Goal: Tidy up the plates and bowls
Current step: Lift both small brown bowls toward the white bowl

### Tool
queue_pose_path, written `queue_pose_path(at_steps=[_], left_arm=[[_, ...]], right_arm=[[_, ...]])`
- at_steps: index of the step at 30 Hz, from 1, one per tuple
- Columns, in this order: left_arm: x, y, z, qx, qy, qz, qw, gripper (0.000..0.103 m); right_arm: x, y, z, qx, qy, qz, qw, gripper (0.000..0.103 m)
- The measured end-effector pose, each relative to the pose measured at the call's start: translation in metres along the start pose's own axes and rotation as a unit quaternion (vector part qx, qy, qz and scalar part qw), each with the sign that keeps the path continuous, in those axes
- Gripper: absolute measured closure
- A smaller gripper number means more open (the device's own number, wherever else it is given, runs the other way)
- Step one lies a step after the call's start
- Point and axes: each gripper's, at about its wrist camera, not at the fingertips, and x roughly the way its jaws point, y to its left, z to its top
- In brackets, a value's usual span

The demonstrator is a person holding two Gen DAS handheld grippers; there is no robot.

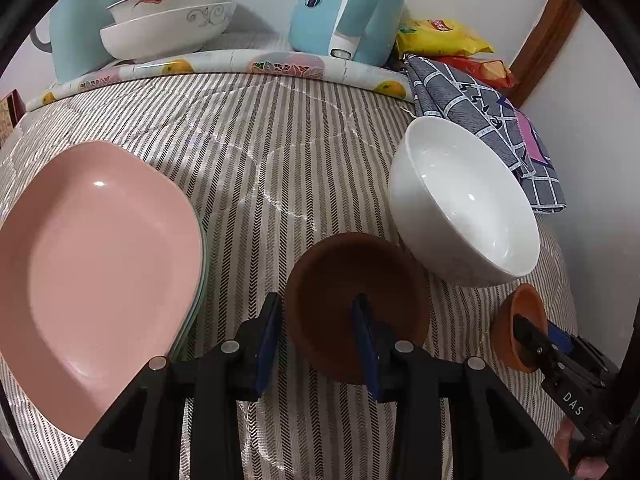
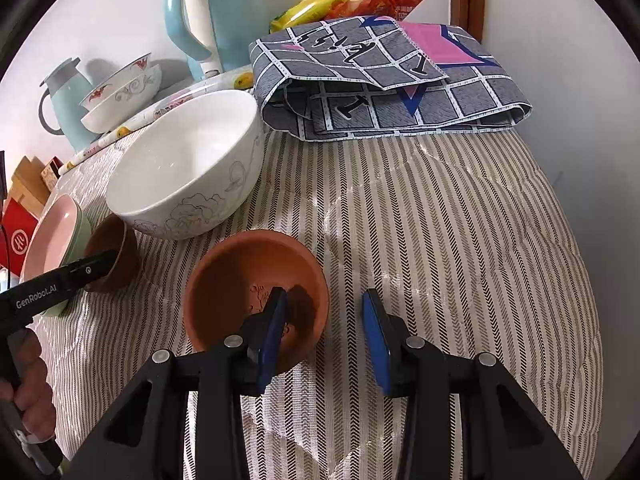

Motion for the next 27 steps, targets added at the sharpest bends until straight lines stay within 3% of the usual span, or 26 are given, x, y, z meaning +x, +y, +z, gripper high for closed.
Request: queue_pose_path(at_steps=[7, 9, 11, 17, 27], left_arm=[[0.000, 0.001, 0.000, -0.003, -0.002, 0.000, 1.0000, 0.069], [0.000, 0.000, -0.001, 0.000, -0.005, 0.005, 1.0000, 0.071], [-0.001, -0.002, -0.003, 0.006, -0.006, 0.014, 0.9999, 0.081], [-0.006, 0.007, -0.003, -0.017, -0.011, -0.015, 0.9997, 0.093], [-0.020, 0.009, -0.006, -0.017, -0.021, -0.027, 0.9993, 0.095]], right_arm=[[0.000, 0.000, 0.000, -0.005, -0.002, 0.000, 1.000, 0.065], [-0.001, 0.002, -0.001, -0.010, -0.005, -0.004, 1.000, 0.067], [-0.002, 0.006, -0.002, -0.013, -0.009, 0.000, 1.000, 0.080], [-0.003, 0.015, -0.002, -0.025, -0.018, -0.015, 0.999, 0.090], [-0.019, 0.018, -0.001, -0.023, -0.032, -0.012, 0.999, 0.096]])
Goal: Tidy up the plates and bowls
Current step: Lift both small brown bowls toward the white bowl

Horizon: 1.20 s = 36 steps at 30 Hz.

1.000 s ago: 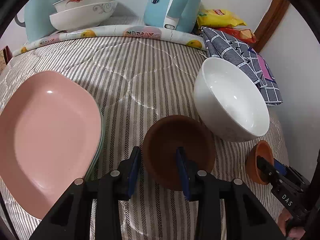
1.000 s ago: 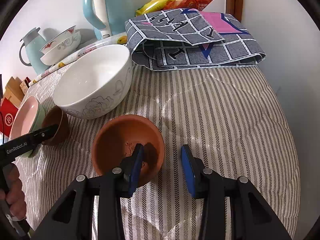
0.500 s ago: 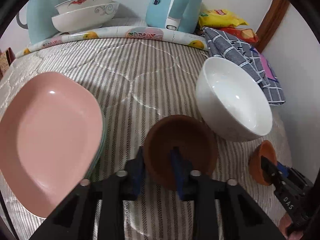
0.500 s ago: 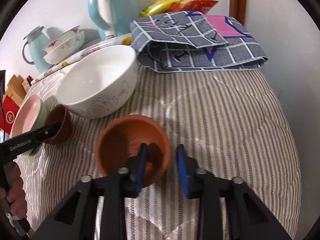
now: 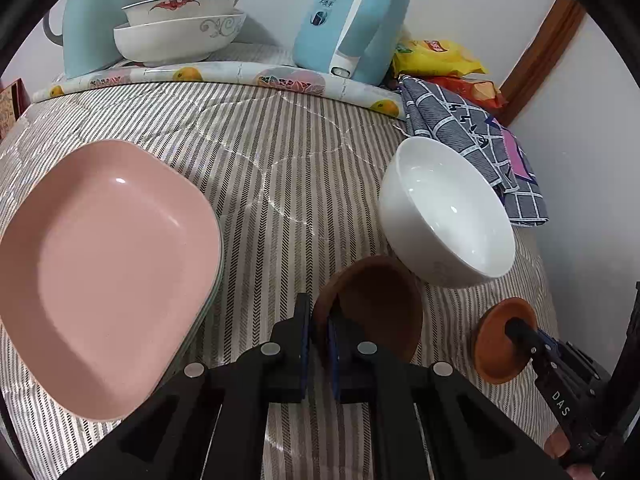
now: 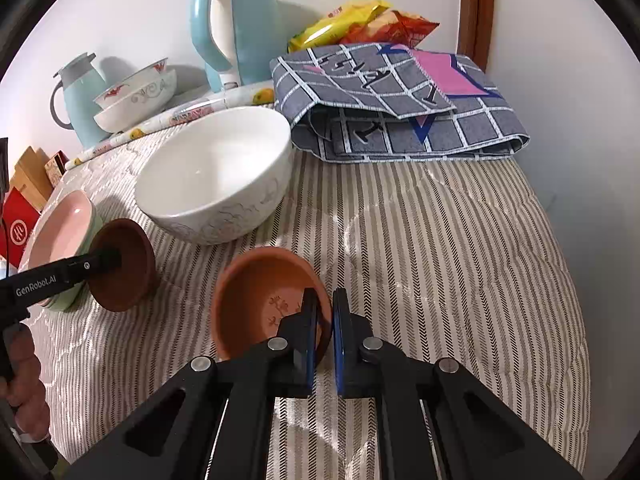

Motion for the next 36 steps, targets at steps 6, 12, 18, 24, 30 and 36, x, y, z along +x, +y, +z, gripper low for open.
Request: queue_pose_path(at_steps=[6, 12, 18, 24, 30, 36], left_arm=[[-0.010, 0.003, -0.005, 0.001, -0.005, -0.005, 1.0000, 0.095], [-0.029, 0.002, -0.006, 0.006, -0.021, -0.010, 0.9997, 0.095], [-0.050, 0.004, -0.002, 0.008, -0.036, -0.014, 0.9992, 0.095], [-0.068, 0.010, 0.005, 0.010, -0.052, -0.013, 0.9985, 0.095], [-0.080, 0.016, 0.012, 0.012, -0.060, -0.010, 0.9981, 0.095], [-0.092, 0.021, 0.023, 0.013, -0.074, -0.012, 0.9971, 0.095]], right_arm=[[-0.008, 0.004, -0.002, 0.000, -0.006, -0.008, 1.000, 0.096], [-0.022, 0.005, -0.001, 0.003, -0.017, -0.008, 1.000, 0.096], [-0.042, 0.011, 0.004, 0.000, -0.038, -0.010, 0.999, 0.096], [-0.059, 0.020, 0.013, -0.004, -0.053, -0.018, 0.998, 0.096], [-0.068, 0.025, 0.022, 0.004, -0.066, -0.015, 0.998, 0.096], [-0.073, 0.034, 0.035, -0.005, -0.075, -0.020, 0.997, 0.096]])
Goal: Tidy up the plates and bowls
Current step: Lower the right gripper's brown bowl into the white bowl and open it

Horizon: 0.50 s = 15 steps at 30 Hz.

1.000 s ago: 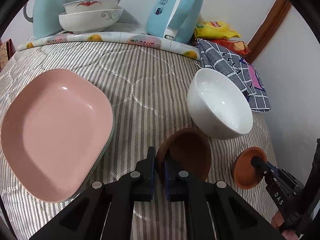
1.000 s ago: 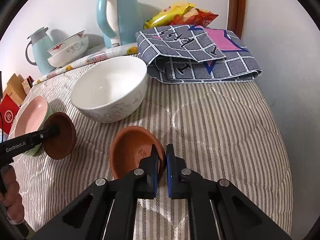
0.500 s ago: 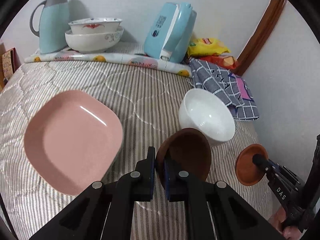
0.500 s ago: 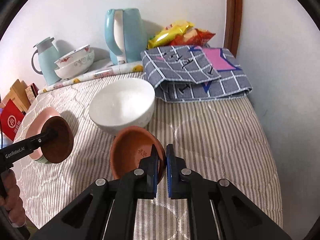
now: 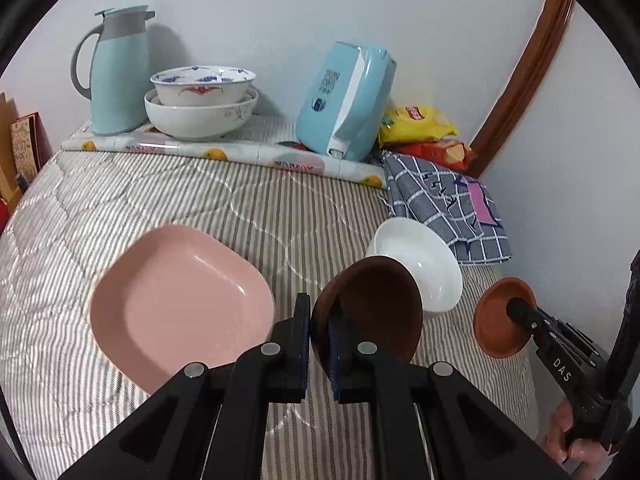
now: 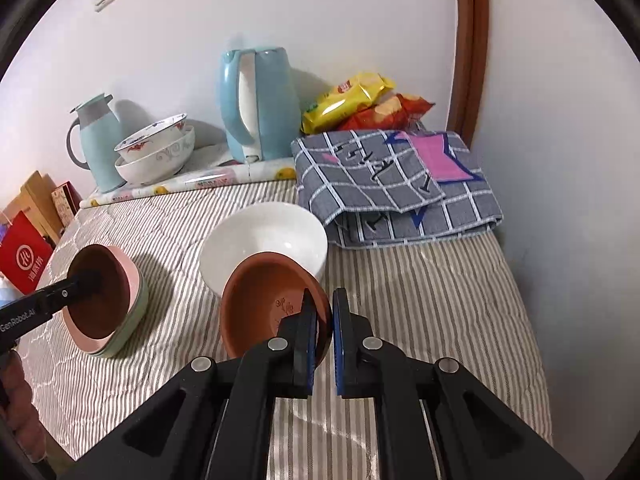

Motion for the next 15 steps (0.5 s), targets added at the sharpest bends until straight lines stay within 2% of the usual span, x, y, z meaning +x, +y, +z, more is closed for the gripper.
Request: queue_pose_path(at_steps=[15], left_arm=[[0.009, 0.008, 0.032, 0.003, -0.007, 0.002, 1.0000, 0.095]], right_arm=[[0.020, 0.013, 0.031, -0.005, -0.001, 0.001, 1.000, 0.096]])
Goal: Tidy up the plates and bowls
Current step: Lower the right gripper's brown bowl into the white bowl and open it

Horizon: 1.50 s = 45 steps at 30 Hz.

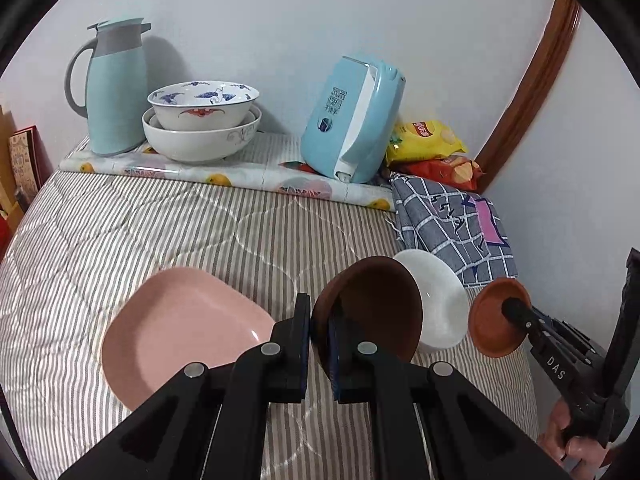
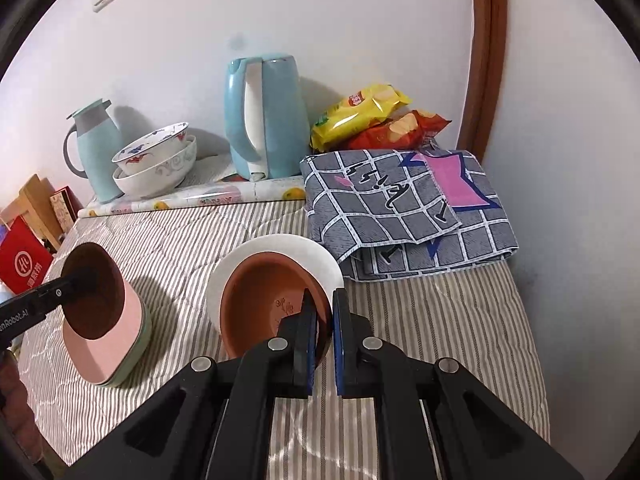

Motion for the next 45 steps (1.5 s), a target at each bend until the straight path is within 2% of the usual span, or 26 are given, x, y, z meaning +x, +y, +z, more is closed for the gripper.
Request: queue_pose_path(at_steps=[12, 27, 45], left_arm=[[0.030, 0.006, 0.019, 0.001, 0.007, 0.005, 1.0000, 0.095], [0.067, 0.028, 0.027, -0.019, 0.023, 0.016, 0.9994, 0.095], [0.085, 0.034, 0.026, -0.029, 0.040, 0.004, 0.9988, 0.095]], right_arm=[[0.042, 0.008, 0.012, -0.011, 0.025, 0.000, 1.000, 0.096], [0.095, 0.025, 0.009, -0.039, 0.078, -0.002, 0.996, 0.096], [0.122, 0.025, 0.014, -0.035, 0.121, -0.004, 0.992, 0.096]])
